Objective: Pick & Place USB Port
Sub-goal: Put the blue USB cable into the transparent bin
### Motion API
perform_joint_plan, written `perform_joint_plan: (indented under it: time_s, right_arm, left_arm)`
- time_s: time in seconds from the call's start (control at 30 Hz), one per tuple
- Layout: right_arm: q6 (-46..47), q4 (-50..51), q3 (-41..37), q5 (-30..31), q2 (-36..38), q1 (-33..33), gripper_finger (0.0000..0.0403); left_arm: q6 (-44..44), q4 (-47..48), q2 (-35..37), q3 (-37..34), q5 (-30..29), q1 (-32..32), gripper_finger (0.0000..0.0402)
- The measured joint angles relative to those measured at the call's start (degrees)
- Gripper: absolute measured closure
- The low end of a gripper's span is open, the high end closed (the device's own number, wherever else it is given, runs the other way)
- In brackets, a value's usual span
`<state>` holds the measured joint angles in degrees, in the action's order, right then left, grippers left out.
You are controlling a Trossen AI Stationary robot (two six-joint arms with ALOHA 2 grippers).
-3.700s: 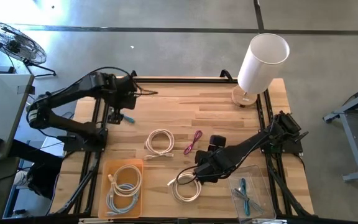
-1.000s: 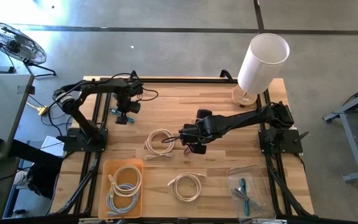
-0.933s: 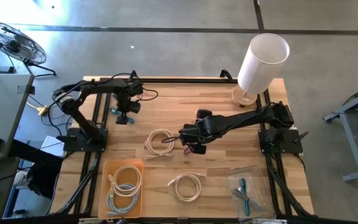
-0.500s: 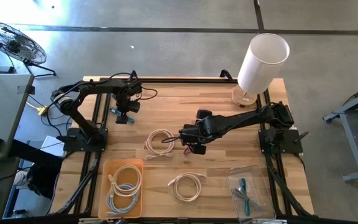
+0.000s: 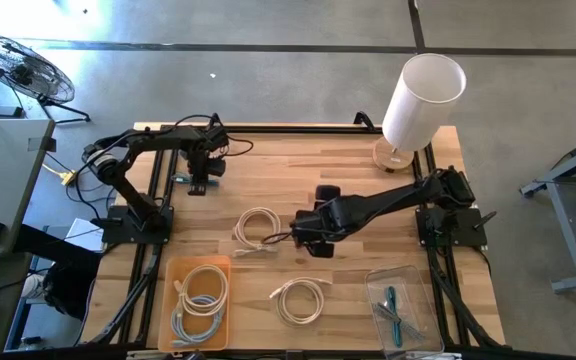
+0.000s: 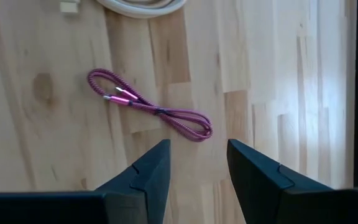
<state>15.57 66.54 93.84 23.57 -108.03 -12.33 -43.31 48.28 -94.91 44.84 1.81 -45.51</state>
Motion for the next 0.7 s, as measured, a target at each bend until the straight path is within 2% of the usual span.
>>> perform_joint_plan:
  time_s: [0.1, 0.23, 0.33, 0.37, 0.5, 0.7]
  right_arm:
    - [0.0, 0.0, 0.0, -0.01, 0.0, -0.78, 0.0254]
    - [0.02, 0.0, 0.0, 0.0, 0.0, -1.67, 0.0254]
    - [0.03, 0.02, 0.0, 0.1, 0.0, -2.28, 0.0254]
    - [0.04, 0.04, 0.0, 0.29, 0.0, -2.48, 0.0254]
    - [-0.01, 0.08, 0.0, 0.57, 0.0, -3.21, 0.0254]
    - [-0.11, 0.69, 0.0, 2.83, 0.0, -3.55, 0.0254]
  left_arm:
    - [0.0, 0.73, -0.13, 0.5, 1.17, -0.07, 0.0363]
    - [0.18, 3.43, -0.51, 3.1, 1.08, 0.07, 0.039]
    - [0.37, 4.97, -0.16, 4.9, 2.71, 0.11, 0.0385]
    - [0.28, 5.1, 0.25, 5.27, 4.96, 0.11, 0.038]
    - [-1.45, 4.76, 3.11, 7.0, 20.12, 0.44, 0.0376]
    - [-2.78, 2.18, 9.98, 8.52, 36.15, 0.3, 0.0394]
